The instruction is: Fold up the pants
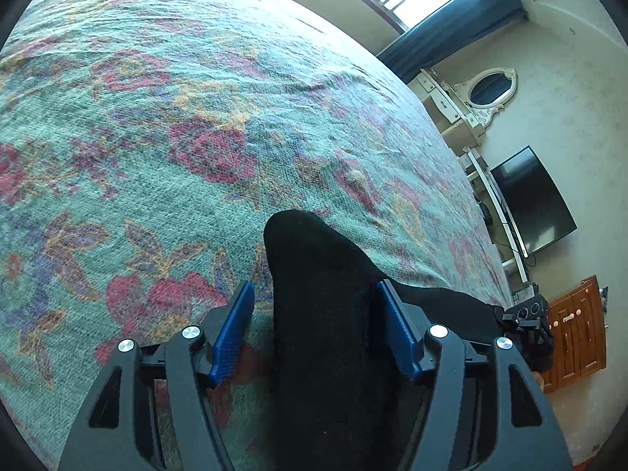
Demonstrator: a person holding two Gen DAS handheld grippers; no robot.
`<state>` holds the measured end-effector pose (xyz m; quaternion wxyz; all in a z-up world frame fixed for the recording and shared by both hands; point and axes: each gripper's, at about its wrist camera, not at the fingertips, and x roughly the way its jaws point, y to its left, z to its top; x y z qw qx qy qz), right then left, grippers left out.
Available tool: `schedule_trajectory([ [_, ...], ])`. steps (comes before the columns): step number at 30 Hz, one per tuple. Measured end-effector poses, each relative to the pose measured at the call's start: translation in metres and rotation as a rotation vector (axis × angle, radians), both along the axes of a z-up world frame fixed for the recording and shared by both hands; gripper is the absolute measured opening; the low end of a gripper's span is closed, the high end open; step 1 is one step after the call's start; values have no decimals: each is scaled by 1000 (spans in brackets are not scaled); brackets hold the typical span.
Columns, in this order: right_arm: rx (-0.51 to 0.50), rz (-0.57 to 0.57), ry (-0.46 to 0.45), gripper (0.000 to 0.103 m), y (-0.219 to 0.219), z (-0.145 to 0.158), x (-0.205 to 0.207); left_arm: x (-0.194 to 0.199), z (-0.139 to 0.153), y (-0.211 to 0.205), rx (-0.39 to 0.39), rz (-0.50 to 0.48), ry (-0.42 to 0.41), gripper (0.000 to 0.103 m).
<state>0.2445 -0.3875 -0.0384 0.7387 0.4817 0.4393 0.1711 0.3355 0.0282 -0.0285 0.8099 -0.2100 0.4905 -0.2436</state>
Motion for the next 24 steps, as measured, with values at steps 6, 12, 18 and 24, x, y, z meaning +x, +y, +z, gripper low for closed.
schedule_trajectory([
  [6,-77,-14,-4,65,0,10,-63,-43,9,23,29,73,-16,73],
  [12,109,-31,-11,75,6,5,-109,-99,6,39,-11,115,10,73],
  [18,94,-40,1,76,26,5,-122,-149,3,49,-91,171,49,74],
  [24,13,-53,33,79,39,8,-131,-184,7,50,-76,224,67,74],
])
